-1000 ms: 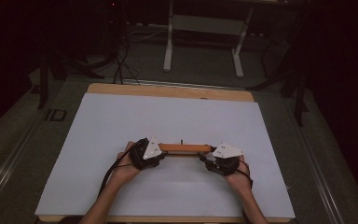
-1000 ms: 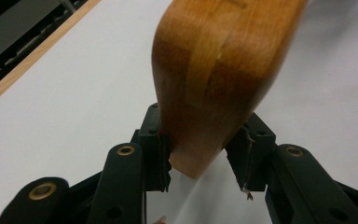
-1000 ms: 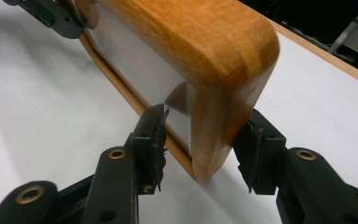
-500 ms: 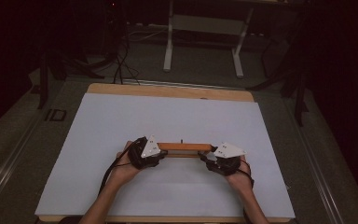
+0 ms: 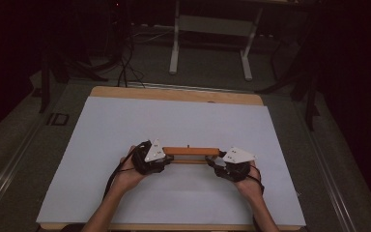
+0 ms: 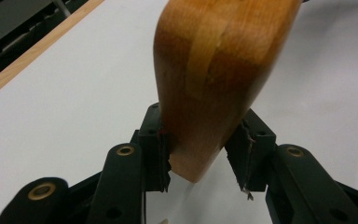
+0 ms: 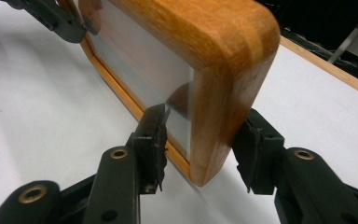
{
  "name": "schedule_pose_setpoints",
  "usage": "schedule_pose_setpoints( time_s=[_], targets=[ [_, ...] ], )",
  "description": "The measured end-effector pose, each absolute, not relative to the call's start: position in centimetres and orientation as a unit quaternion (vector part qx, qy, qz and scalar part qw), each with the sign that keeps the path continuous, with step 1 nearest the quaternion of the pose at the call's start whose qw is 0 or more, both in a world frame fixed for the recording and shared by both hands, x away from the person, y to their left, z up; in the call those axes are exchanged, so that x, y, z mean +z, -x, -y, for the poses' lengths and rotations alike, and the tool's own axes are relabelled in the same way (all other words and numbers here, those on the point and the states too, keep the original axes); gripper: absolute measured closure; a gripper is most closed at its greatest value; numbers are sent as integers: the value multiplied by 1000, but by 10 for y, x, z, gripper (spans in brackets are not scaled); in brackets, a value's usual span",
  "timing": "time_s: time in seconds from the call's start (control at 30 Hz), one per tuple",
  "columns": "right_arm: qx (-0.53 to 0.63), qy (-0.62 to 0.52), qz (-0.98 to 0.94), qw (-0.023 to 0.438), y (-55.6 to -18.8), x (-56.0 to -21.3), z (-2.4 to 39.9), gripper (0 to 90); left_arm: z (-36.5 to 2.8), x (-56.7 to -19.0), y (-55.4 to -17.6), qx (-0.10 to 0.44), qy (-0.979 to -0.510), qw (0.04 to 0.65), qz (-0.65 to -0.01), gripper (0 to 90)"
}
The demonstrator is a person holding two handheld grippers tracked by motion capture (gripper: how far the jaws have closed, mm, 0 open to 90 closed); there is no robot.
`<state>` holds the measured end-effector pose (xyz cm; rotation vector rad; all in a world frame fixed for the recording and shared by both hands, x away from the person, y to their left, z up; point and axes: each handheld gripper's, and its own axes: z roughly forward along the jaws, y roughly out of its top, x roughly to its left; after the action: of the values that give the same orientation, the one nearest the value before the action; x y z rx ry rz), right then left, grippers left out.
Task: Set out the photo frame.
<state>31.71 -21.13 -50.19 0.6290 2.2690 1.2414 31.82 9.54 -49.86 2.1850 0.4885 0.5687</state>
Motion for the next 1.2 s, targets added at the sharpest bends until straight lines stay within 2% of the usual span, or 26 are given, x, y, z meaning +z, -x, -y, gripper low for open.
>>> schedule_pose_setpoints(
  time_s=[0.93, 1.2],
  targets=[
    [465, -235, -826, 217, -317, -497, 215, 567, -100, -493, -320, 181, -860, 426, -215, 612],
    [470, -248, -826, 187, -321, -497, 218, 570, -103, -494, -323, 151, -857, 436, -230, 611]
  ],
)
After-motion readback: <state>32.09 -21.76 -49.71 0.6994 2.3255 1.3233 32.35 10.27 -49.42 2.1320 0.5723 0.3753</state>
